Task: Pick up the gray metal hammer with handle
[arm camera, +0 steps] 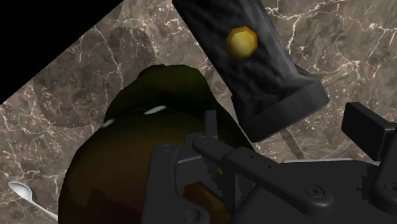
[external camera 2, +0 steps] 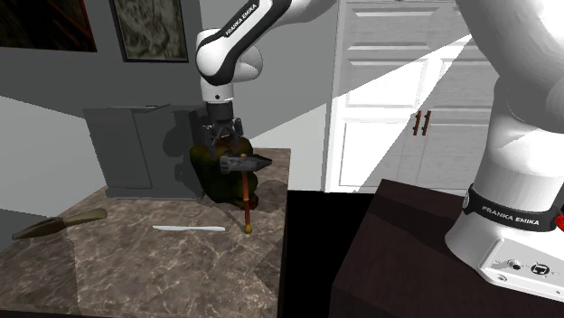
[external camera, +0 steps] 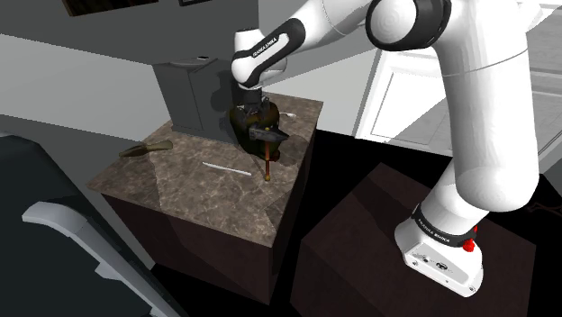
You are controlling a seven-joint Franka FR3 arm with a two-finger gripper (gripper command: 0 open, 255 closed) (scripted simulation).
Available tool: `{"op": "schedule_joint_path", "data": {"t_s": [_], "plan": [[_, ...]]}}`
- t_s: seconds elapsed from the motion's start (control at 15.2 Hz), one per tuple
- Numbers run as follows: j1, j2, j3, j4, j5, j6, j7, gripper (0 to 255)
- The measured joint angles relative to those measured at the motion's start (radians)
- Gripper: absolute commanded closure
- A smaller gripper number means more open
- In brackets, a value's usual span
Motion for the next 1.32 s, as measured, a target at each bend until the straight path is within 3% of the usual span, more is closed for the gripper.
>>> {"op": "schedule_joint_path", "data": {"t_s": [0.33, 0.4, 1.32], "plan": [[0.001, 0.04, 0.0, -0.004, 0.0, 0.044, 0.001, 0], [0.001, 0.042, 0.0, -0.005, 0.0, 0.047, 0.001, 255], [0.001, 0.019, 0.0, -0.002, 0.0, 0.021, 0.001, 255]]}}
